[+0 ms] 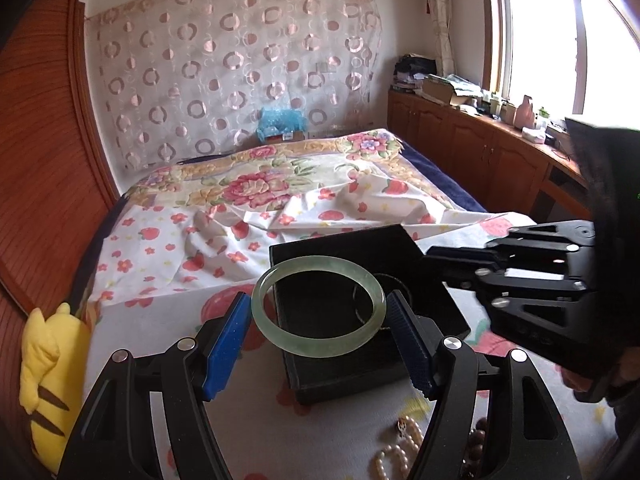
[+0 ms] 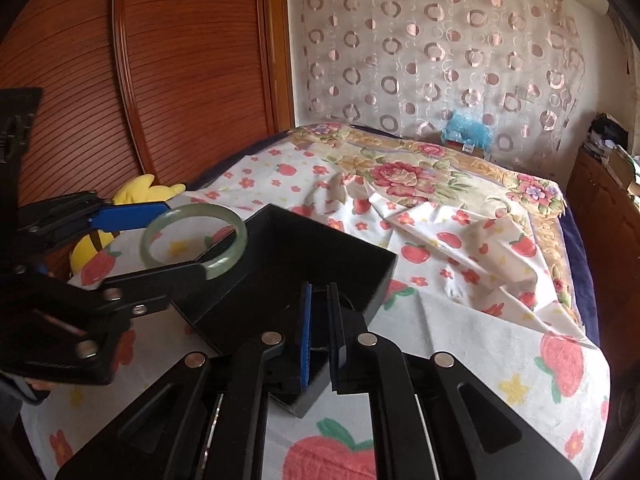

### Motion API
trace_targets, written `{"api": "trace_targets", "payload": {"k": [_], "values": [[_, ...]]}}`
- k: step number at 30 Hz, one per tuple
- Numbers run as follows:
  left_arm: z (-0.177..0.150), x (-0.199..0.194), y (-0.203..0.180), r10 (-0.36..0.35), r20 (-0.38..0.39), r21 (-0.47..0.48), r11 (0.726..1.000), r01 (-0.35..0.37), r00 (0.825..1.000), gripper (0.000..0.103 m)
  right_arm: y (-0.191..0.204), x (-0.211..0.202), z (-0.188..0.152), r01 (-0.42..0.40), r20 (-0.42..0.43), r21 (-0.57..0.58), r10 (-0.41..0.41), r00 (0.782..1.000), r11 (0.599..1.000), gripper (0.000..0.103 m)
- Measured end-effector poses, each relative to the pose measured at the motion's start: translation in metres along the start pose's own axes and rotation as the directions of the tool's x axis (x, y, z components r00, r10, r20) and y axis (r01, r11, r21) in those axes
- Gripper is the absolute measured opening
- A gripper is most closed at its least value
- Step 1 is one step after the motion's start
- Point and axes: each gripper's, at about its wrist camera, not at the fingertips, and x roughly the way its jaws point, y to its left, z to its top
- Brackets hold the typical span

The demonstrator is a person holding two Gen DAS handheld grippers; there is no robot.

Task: Organize jewelry
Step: 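Carry both bangles into the black box and open both tools, then move both open tools back over the jewelry pile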

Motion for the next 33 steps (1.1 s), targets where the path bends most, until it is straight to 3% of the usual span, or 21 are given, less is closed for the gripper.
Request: {"api": "trace_targets", "payload": {"k": [5,18,33], "values": [[-0.001,0.013,-0.005,-0.015,-0.009,0.015,1.000,0.015,1.000,0.067,-0.016,-0.013,-0.008,0.015,0.028,0.042,-0.016,0.999,0.999,0.015],[0.005,0.036,-0.018,-0.032,-0.043,0.092,0.995,0.035,0.999,0.067,-0.033,-0.013,-0.022,0.039,0.022,0.081,-0.041,0.999,0.996,0.015],[-0.027,-0.009,-0.009,-0.044,-0.058,0.036,0.998,0.046,0.997,0.067,-0.017,-0.039,-0.007,0.027,0.061,0.055,-0.030,0.998,0.998,0.015]]}}
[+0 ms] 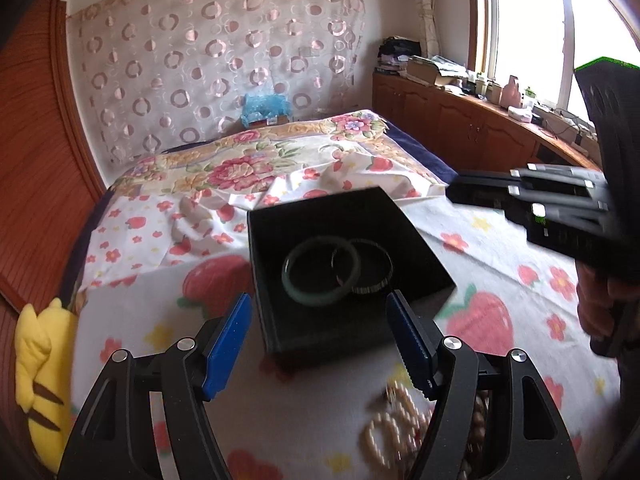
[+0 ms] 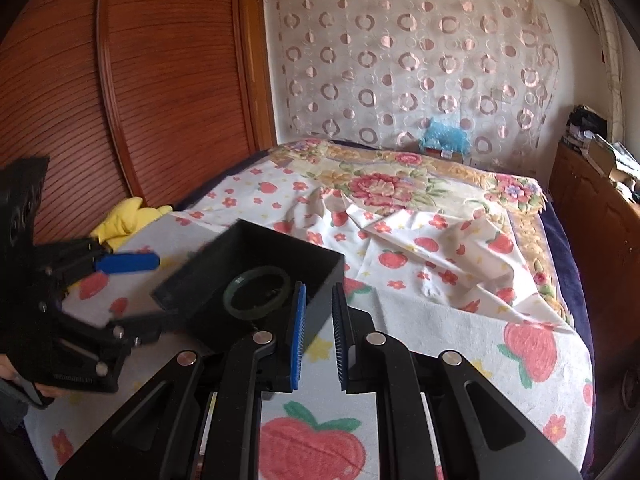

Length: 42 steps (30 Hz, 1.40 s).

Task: Organize jewelry
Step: 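Move both open tools back over the jewelry pile, then grasp a silver hairpin with the left tool while the right tool grasps the brown bead bracelet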

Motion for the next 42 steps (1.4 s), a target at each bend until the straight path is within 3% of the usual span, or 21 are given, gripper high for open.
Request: {"api": "trace_targets", "payload": {"k": [6,18,21,24,29,35,37,42], "values": [[-0.035,-0.023,0.000,-0.029,-0.033,-0.035,0.999,0.028,0.999,0.067,0.018,-0.023,-0.014,0.006,-0.020,-0.044,-0.007,1.000,0.999,0.015],[-0.087,-0.049,-0.009,-0.051,-0.070,-0.061,0.997,0.046,0.996,0.067,0.038,-0.037,-0.086,0.009,-0.128,0.002,-0.009,0.992,1.000,0.016],[-0.095,-0.055,-0.012,-0.056,-0.070,-0.058,0.997,0.052,0.996,0.067,0.045,-0.031,-0.097,-0.012,-0.150,0.000,0.012,0.989,1.000,0.031],[-0.105,-0.058,-0.015,-0.056,-0.079,-0.063,0.997,0.051,0.995,0.067,0.054,-0.022,-0.104,-0.023,-0.174,-0.017,0.019,0.985,1.000,0.033],[-0.114,-0.069,-0.019,-0.056,-0.069,-0.070,0.996,0.051,0.996,0.067,0.058,-0.011,-0.109,-0.006,-0.233,-0.039,-0.003,0.972,0.999,0.033],[-0.120,-0.078,-0.020,-0.054,-0.061,-0.083,0.995,0.048,0.997,0.067,0.057,-0.008,-0.113,-0.033,-0.258,-0.014,0.028,0.966,0.999,0.032],[-0.121,-0.080,-0.020,-0.051,-0.060,-0.087,0.995,0.046,0.997,0.067,0.060,-0.008,-0.113,-0.059,-0.262,-0.013,0.053,0.964,0.998,0.016],[-0.124,-0.086,-0.019,-0.044,-0.055,-0.093,0.995,0.039,0.997,0.067,0.062,-0.033,-0.109,-0.054,-0.204,-0.023,0.048,0.978,0.998,0.015]]}}
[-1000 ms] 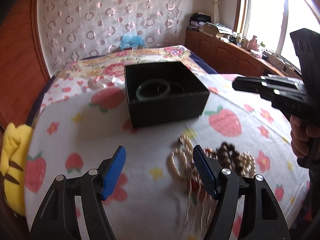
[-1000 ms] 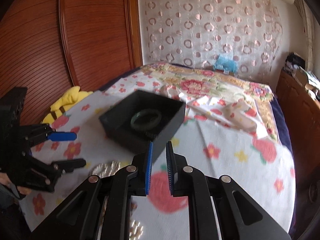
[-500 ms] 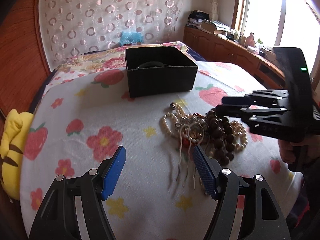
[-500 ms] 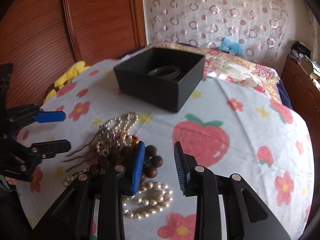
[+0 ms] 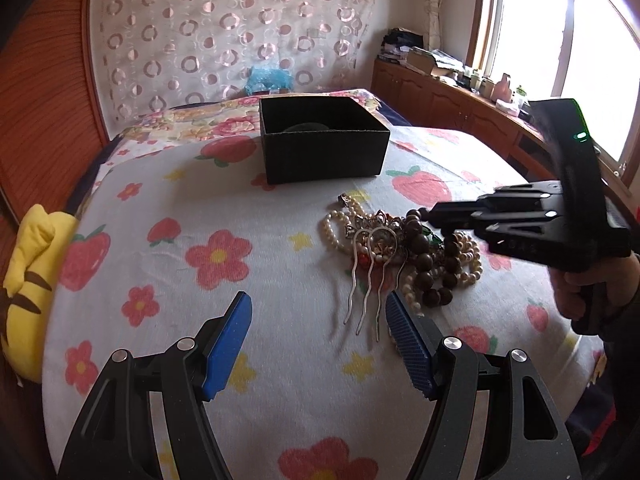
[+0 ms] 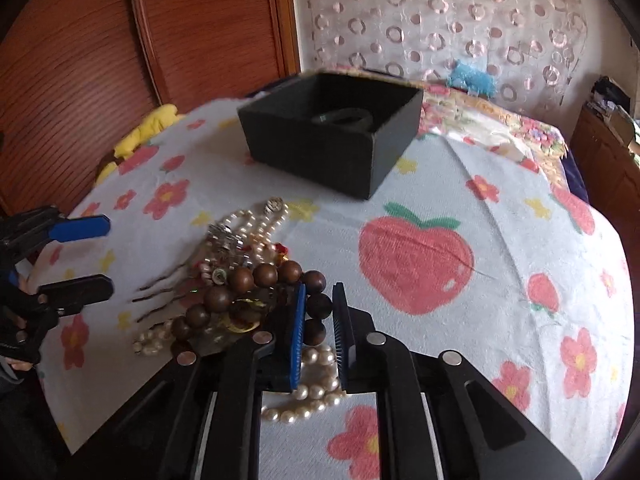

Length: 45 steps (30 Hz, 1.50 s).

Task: Organize jewelry
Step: 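Grasp a silver hairpin with the left tool while the right tool grasps the brown bead bracelet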

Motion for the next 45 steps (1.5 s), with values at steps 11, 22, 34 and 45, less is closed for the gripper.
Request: {"api": "trace_targets", "payload": {"k": [11,22,34,45], "values": [[0.001,0.005,0.002,0.003,0.002,-0.029,1.000,-0.003,1.000,0.067,-0.005,-0.084,-0.002,0.073,0.194,0.023,-0.076,0.978,0.997,0.015],[0.011,0.035,-0.009,-0.078,-0.076,-0.011,0.997,0.077,0.994,0.057,-0.017,-0.081,-0.012,0.065,0.183,0.050,-0.073,0.980,0.997,0.015],[0.024,0.054,-0.011,-0.132,-0.103,-0.042,0.991,0.129,0.986,0.045,-0.012,-0.072,-0.017,0.048,0.174,0.050,-0.056,0.983,0.998,0.015],[0.024,0.053,-0.012,-0.093,-0.108,-0.017,0.996,0.092,0.990,0.015,-0.007,-0.069,-0.019,0.042,0.173,0.055,-0.051,0.984,0.998,0.015]]}}
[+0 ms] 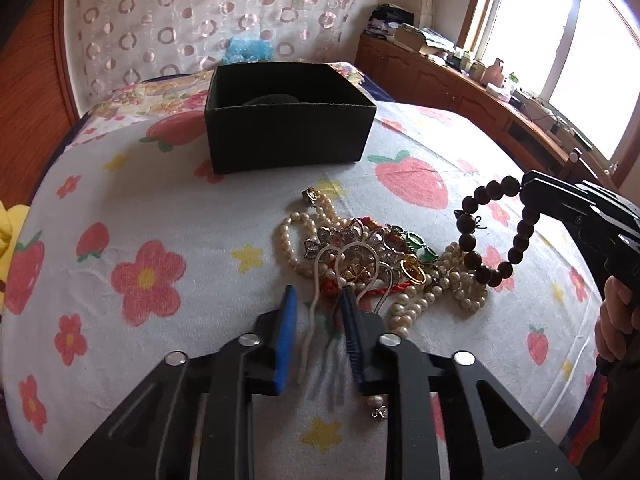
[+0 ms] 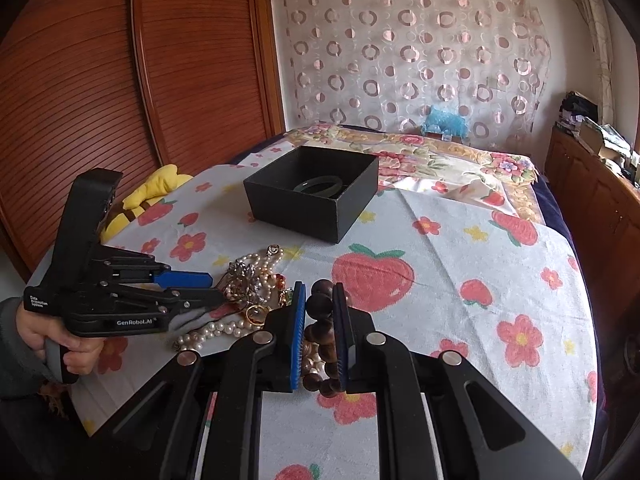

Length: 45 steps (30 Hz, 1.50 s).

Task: Organize jewelry
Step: 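Grasp a silver hairpin with the left tool while the right tool grasps the brown bead bracelet, then carry the hairpin and bead bracelet over the black box with both tools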

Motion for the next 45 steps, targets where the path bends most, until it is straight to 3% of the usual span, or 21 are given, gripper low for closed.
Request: {"api": "trace_targets", "payload": {"k": [8,10,17,32,45], "values": [[-0.002,-0.018,-0.005,0.026,0.058,0.020,0.999,-0.027,0.998,0.012,-0.005,-0.001,-0.001,-0.013,-0.001,0.019,0.013,1.000,1.000,0.015],[-0.001,-0.026,-0.006,0.045,0.085,0.025,0.999,-0.047,0.995,0.002,-0.006,0.000,-0.001,-0.014,-0.002,0.019,0.014,1.000,1.000,0.015],[0.004,-0.038,-0.003,0.053,0.113,0.030,0.998,-0.057,0.992,0.001,-0.006,0.000,-0.001,-0.013,-0.002,0.019,0.013,1.000,1.000,0.015],[0.003,-0.057,-0.024,-0.011,0.178,0.069,0.998,-0.002,0.984,0.001,-0.004,0.002,0.000,-0.008,0.007,0.011,0.008,1.000,1.000,0.015],[0.019,-0.083,-0.016,0.015,0.272,0.067,0.997,-0.035,0.962,0.001,0.011,-0.011,0.041,-0.003,0.080,-0.050,0.007,0.997,0.999,0.015]]}}
